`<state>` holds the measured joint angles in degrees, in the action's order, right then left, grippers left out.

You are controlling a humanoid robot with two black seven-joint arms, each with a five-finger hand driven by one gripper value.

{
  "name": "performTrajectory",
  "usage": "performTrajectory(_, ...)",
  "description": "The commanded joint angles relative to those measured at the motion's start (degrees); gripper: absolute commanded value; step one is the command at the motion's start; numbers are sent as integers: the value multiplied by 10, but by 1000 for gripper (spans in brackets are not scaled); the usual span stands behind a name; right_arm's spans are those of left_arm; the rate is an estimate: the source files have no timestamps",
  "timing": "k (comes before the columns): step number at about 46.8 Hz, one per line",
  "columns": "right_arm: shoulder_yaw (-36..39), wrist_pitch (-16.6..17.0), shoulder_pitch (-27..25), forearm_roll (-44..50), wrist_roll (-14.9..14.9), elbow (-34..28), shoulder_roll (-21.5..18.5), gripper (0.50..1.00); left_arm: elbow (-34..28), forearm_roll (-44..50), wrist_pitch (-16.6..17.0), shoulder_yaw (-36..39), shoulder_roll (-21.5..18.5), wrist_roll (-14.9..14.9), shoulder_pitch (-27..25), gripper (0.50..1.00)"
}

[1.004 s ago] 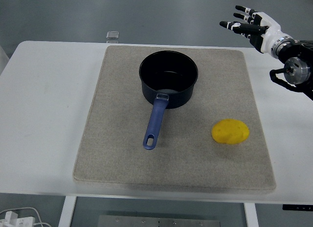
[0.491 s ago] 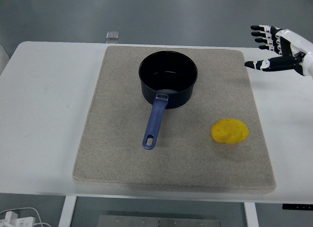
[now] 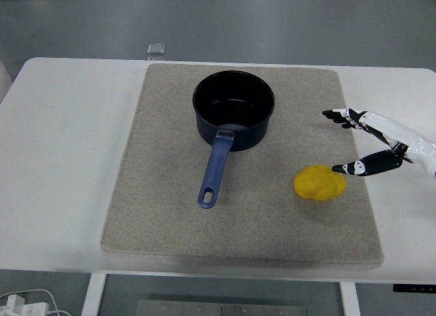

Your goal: Put the potato in the blue pot

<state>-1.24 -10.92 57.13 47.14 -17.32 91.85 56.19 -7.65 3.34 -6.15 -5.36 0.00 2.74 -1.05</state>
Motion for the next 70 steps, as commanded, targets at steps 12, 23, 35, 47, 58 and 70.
performTrajectory(12,-4,-24,-57,72,-1,-24,-27,944,0,0,0,0,0,0,0,1000)
performTrajectory(23,-4,-36,-67,74,-1,-35,-43,934,0,0,0,0,0,0,0,1000)
performTrajectory(35,-5,-54,-81,95,0,-51,-67,819,0,0,0,0,0,0,0,1000)
performTrajectory(47,-6,-61,-82,106,1,-62,-74,717,0,0,0,0,0,0,0,1000)
performTrajectory(58,-5,-70,-80,104,7,-74,-78,500,0,0,0,0,0,0,0,1000)
performTrajectory(70,-4,-67,-79,101,7,-73,-78,500,0,0,0,0,0,1,0,1000)
